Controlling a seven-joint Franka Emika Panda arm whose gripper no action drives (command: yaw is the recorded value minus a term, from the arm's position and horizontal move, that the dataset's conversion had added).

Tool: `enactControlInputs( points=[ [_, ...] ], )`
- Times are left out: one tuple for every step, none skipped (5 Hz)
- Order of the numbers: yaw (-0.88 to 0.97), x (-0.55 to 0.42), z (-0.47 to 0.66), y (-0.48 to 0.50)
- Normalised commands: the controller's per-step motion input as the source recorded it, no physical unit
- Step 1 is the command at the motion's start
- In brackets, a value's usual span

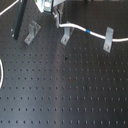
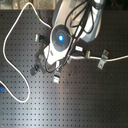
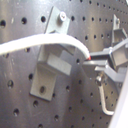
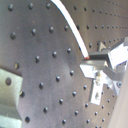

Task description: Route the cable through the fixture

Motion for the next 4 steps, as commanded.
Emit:
enactControlInputs(
  points=[
    [0.14, 0.109, 0.0, -0.002],
    [-0.01, -0.268, 0.0, -0.143],
    [0.1, -0.441, -0.16, -0.219],
    [0.11, -0.215, -0.34, -0.107]
  ],
)
